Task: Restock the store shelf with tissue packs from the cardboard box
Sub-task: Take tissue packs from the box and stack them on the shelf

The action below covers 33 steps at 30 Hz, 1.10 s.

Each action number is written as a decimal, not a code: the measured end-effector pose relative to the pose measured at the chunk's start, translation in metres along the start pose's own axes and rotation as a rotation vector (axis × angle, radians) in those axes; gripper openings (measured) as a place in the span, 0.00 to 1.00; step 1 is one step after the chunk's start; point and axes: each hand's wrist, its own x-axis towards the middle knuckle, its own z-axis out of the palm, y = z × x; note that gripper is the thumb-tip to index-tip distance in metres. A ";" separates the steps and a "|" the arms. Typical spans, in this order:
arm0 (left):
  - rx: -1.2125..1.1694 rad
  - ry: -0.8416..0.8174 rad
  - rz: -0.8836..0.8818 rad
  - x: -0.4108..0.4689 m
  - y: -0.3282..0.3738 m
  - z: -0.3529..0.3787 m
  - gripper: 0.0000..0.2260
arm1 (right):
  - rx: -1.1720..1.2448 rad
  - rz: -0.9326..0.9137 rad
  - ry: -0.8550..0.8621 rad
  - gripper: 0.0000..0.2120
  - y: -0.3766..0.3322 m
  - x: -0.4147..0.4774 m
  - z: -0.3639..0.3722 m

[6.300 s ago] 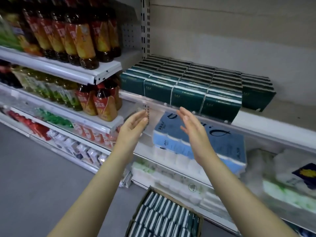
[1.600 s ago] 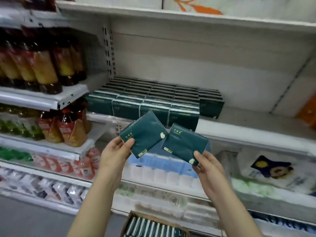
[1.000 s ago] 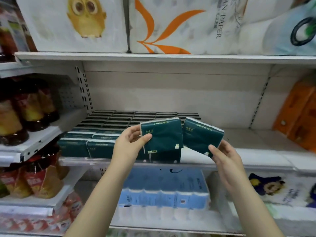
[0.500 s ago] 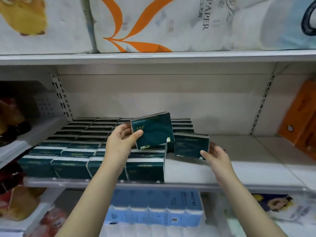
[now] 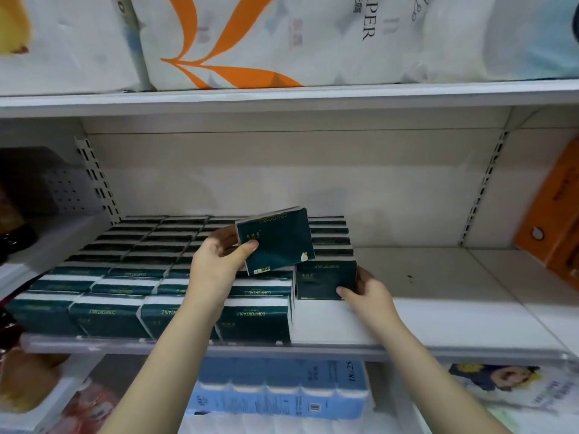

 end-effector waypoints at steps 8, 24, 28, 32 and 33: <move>0.007 -0.045 0.007 0.002 -0.003 -0.004 0.13 | -0.198 -0.016 0.010 0.32 -0.002 0.003 0.005; 0.016 -0.116 0.023 -0.004 0.001 0.004 0.13 | -0.338 0.011 -0.052 0.47 -0.014 0.004 0.001; 0.042 -0.139 0.012 -0.006 0.004 0.006 0.12 | -0.031 0.003 0.064 0.39 -0.030 -0.002 -0.020; 0.079 -0.190 0.011 -0.010 0.009 0.014 0.11 | 0.346 -0.139 0.085 0.26 -0.067 -0.016 -0.036; 0.084 -0.208 0.009 -0.011 0.009 0.016 0.11 | 0.375 -0.158 0.018 0.28 -0.074 -0.019 -0.038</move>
